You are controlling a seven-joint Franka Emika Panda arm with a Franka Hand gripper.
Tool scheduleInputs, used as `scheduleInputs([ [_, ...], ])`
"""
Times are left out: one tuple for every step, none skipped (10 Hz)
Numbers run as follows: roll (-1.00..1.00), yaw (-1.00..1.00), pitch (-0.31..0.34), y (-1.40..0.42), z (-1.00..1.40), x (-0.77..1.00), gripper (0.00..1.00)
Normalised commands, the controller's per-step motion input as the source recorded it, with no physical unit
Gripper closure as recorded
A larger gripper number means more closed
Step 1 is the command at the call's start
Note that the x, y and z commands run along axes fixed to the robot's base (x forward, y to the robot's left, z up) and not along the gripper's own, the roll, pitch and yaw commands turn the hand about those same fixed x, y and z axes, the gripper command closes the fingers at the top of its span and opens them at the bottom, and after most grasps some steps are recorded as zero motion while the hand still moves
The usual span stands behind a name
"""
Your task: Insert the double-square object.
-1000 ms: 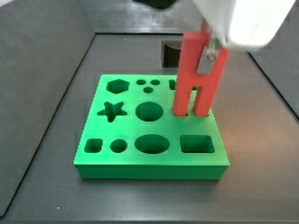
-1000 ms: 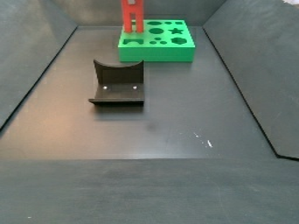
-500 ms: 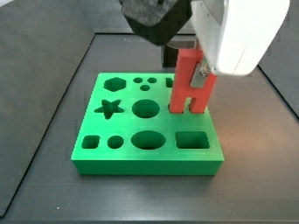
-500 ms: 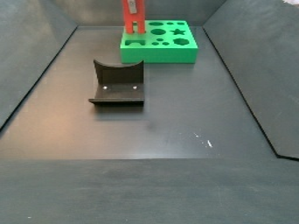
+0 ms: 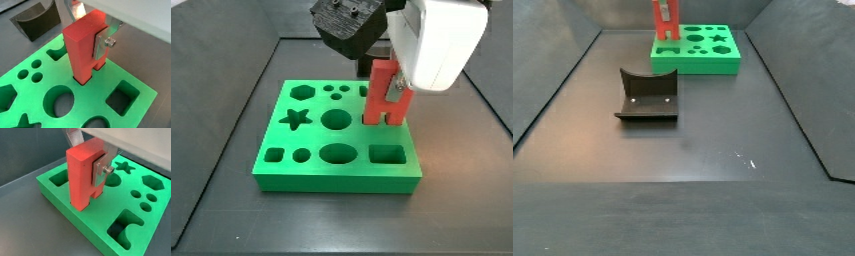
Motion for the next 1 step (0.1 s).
scheduleInputs([
  [0.00, 0.00, 0.000, 0.00, 0.00, 0.00, 1.00],
])
